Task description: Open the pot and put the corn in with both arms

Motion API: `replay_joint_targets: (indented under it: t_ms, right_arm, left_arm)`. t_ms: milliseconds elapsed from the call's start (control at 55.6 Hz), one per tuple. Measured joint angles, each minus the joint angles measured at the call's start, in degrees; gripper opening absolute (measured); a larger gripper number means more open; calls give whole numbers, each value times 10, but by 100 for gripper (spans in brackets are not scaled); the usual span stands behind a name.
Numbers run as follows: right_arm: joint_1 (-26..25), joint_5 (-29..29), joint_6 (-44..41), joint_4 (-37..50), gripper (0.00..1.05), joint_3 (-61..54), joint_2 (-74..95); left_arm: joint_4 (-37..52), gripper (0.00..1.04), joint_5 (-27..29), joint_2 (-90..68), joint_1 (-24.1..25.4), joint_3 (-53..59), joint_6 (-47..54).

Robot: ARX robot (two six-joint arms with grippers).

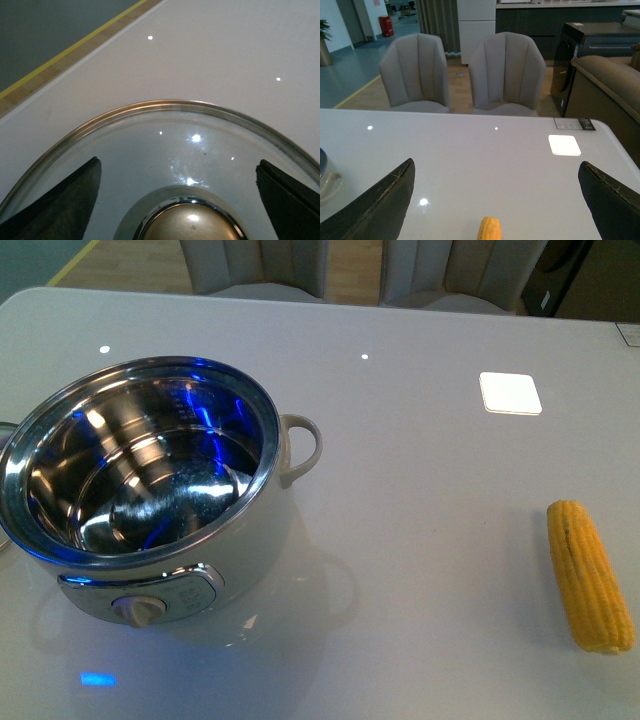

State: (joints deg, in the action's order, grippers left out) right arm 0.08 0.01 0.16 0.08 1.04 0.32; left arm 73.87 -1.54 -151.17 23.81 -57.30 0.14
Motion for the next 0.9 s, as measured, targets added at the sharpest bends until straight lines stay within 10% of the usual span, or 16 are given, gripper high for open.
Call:
replay_joint_targets:
  t_ms: [899]
  right_arm:
    - [0, 0, 0, 0, 96, 0, 0]
  left_arm:
    - [-115, 98, -146, 569, 77, 371, -54]
